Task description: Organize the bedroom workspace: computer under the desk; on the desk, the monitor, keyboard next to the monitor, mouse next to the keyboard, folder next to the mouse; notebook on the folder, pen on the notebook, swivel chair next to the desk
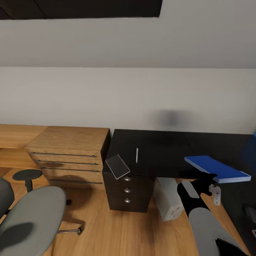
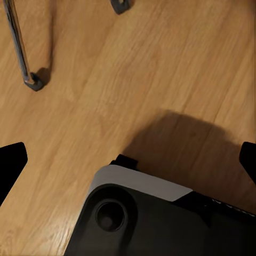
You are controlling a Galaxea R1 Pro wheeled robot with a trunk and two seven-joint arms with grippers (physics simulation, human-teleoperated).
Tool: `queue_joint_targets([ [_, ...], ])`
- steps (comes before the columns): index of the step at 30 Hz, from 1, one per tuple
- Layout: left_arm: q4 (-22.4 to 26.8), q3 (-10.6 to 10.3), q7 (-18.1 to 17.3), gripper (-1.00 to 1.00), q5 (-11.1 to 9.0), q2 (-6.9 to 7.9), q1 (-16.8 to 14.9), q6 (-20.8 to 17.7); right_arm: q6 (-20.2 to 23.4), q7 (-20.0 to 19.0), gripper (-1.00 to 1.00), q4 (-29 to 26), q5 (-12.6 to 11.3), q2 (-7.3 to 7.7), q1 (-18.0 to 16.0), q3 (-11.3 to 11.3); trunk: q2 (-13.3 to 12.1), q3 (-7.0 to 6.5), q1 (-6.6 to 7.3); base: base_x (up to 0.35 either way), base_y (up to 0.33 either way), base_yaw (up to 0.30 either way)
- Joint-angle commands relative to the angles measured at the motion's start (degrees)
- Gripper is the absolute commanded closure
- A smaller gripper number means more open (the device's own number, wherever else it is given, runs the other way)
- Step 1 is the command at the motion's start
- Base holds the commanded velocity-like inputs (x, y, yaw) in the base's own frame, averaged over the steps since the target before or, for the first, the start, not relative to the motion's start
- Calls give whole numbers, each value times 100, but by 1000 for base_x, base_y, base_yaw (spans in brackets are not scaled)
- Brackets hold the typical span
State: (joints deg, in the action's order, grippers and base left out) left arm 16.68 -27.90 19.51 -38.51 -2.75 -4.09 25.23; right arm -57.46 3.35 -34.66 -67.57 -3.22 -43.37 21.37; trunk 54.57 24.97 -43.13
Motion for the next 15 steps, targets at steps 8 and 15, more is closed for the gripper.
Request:
queue_joint_targets([
  [8, 2, -49, 44, -100, -25, 3, -4, 17, 6, 42, 100, 2, 31, -3, -5, 24, 4, 36, -1, 10, -2, -136],
  [15, 2, -49, 45, -100, -25, 3, -4, 17, 6, 43, 100, 3, 24, -3, -5, 25, 4, 65, -1, 0, 0, -131],
])
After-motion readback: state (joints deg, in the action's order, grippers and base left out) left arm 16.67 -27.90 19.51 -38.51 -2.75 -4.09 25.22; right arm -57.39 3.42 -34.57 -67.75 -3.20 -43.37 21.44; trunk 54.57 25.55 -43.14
